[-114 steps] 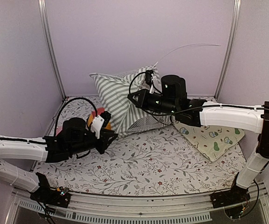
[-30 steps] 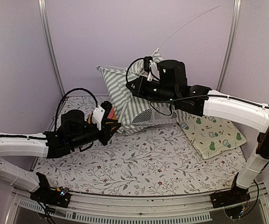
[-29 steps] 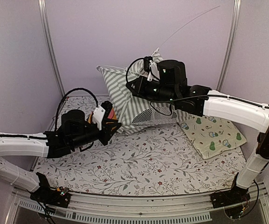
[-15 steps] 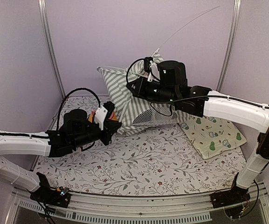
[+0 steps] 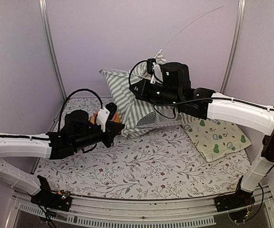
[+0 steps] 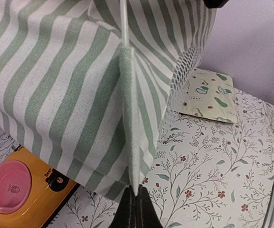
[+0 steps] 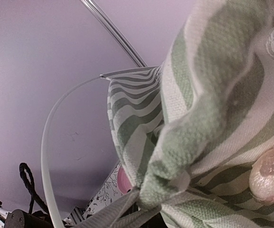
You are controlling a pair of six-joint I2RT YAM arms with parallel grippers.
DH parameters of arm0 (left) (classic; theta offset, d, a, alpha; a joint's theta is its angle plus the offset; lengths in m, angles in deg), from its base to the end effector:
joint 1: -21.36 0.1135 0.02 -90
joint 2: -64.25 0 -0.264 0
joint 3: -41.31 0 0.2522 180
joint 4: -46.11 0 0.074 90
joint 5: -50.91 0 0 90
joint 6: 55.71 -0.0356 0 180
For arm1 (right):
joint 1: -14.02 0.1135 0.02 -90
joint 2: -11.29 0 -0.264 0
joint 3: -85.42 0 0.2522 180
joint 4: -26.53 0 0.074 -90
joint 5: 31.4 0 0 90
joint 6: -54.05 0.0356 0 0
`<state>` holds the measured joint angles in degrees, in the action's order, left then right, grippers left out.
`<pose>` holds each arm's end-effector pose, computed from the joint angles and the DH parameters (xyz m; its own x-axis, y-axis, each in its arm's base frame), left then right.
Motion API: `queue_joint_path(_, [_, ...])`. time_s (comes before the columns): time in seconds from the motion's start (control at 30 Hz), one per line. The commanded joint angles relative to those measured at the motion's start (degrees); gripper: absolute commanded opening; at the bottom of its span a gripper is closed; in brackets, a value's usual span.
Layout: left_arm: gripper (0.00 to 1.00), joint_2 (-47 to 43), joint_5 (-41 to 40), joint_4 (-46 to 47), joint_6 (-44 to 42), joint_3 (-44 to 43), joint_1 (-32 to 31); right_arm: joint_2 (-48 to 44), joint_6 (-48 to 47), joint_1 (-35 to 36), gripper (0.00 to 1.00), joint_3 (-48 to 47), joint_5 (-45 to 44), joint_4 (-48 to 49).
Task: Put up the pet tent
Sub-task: Attach the tent pole to the pole socket of the pet tent.
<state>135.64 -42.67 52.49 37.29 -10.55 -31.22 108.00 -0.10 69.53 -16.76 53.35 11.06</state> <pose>0.1720 -0.2211 0.2545 -0.1776 0.1462 -0.9732 0.7474 0.6633 -0.0368 0.2347 0.3358 0.3807 -0.5305 0.2577 -0.8075 -0.5663 0.6011 0.5639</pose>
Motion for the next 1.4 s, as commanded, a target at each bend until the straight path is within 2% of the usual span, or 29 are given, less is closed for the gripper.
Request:
queue_joint_path(0.0, [0.00, 0.24, 1.68, 1.60, -0.17, -1.81, 0.23, -2.14, -2.19, 0.44, 0.00, 0.99, -0.27, 2.33])
queue_joint_path(0.17, [0.00, -0.81, 4.24, 0.66, -0.26, -2.15, 0.19, -1.72, -4.00, 0.46, 0.00, 1.14, -2.22, 1.82])
queue_joint_path(0.4, [0.00, -5.39, 12.00, -3.90, 3.02, -4.15, 0.14, -1.36, -14.44, 0.40, 0.00, 4.25, -13.88, 2.89])
queue_joint_path(0.63, [0.00, -8.83, 8.02, -8.68, 6.03, -5.00, 0.48, -0.88, -20.77, 0.44, 0.00, 4.37, -14.87, 4.01])
queue_joint_path(0.77, [0.00, -8.91, 7.80, -12.56, 6.97, -6.25, 0.63, -1.00, -22.88, -0.20, 0.00, 4.47, -18.42, 3.04])
queue_joint_path(1.03, [0.00, -8.34, 8.14, -18.02, 9.60, -7.33, 1.46, -2.96, -24.41, -1.90, 0.00, 5.34, -13.62, 5.15])
queue_joint_path(1.37, [0.00, -4.99, 13.34, -20.24, 13.80, -15.10, 8.10, 1.31, -21.82, 5.79, 0.00, 6.42, -2.56, 8.65])
